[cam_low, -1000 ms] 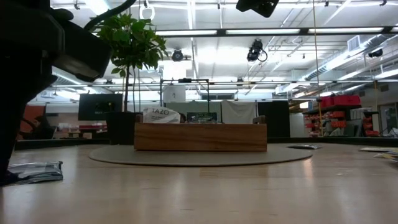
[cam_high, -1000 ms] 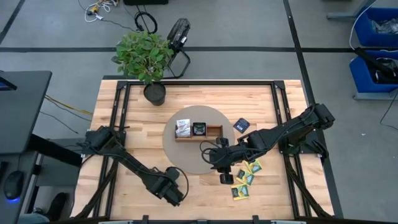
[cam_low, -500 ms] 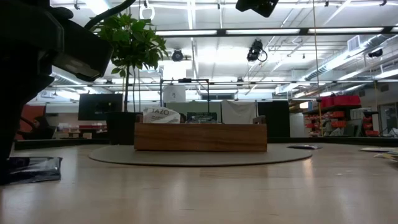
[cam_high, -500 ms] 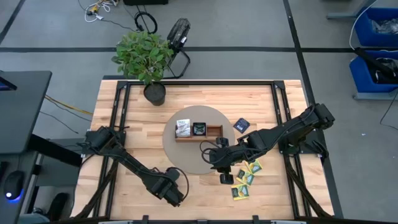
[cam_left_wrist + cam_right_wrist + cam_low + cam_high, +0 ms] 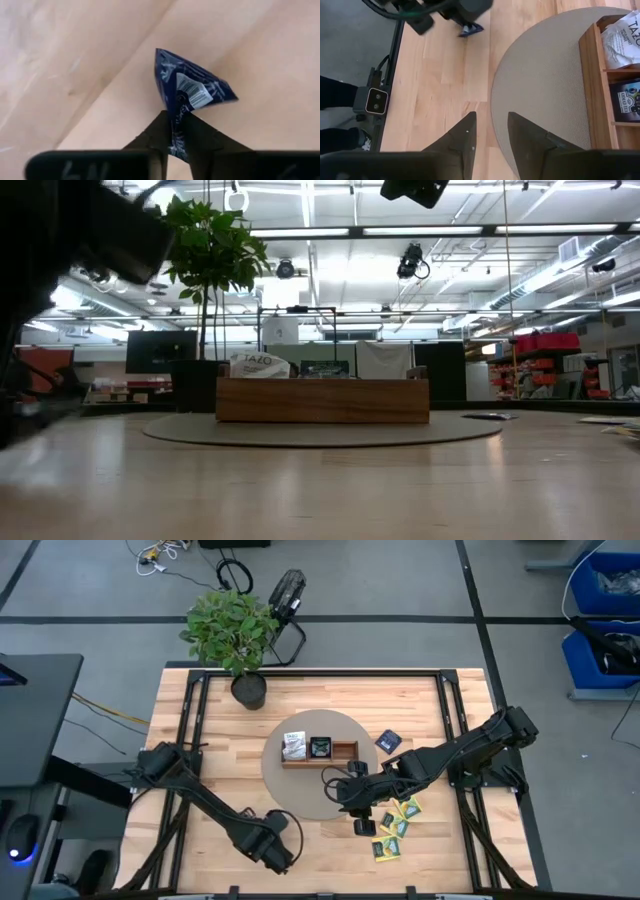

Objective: Pick & Place Tea
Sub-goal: Put the blue tea bag into the middle section of the wooden organizer

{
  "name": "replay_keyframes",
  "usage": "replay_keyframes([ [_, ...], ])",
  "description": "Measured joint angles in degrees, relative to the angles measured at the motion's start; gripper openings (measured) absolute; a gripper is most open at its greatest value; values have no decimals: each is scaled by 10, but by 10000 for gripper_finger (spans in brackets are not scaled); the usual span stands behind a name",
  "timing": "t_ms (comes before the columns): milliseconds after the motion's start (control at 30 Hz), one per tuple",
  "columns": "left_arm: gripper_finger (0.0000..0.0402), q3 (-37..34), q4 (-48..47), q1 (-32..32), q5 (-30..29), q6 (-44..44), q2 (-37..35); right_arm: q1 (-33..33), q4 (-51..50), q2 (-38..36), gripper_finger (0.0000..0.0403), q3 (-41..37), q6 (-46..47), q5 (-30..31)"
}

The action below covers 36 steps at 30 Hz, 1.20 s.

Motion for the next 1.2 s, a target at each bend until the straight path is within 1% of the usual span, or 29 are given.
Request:
replay_keyframes([
  [167, 18, 28, -4, 0, -18, 32, -21, 0, -4, 0, 121, 0, 0, 0],
  [233, 10, 39, -6, 0, -36, 43, -31, 0, -5, 0, 121, 0, 0, -1],
  [333, 7, 61, -13, 0, -91, 51, -50, 0, -1, 0, 121, 0, 0, 0],
  [433, 10, 73, -17, 0, -173, 60, -76, -2, 9, 0, 121, 0, 0, 0],
  [533, 13, 79, -16, -2, -285, 74, -112, -7, 19, 0, 121, 0, 0, -1],
  [567, 14, 79, -14, -4, -327, 79, -123, -10, 24, -2, 121, 0, 2, -7],
  [667, 14, 79, -4, -15, -434, 132, -150, -25, 63, -10, 121, 0, 4, -60],
  [833, 15, 79, 50, -43, -550, 245, -176, -52, 118, -36, 121, 0, -1, -102],
  [1000, 15, 79, 129, -75, -687, 327, -187, -91, 168, -57, 121, 0, -10, -136],
  [1100, 11, 79, 192, -88, -766, 386, -188, -115, 225, -62, 121, 0, 4, -189],
  [1133, 10, 79, 213, -92, -787, 405, -189, -122, 260, -62, 121, 0, 13, -211],
  [1200, 9, 79, 261, -94, -810, 439, -192, -131, 321, -63, 121, 0, 35, -256],
])
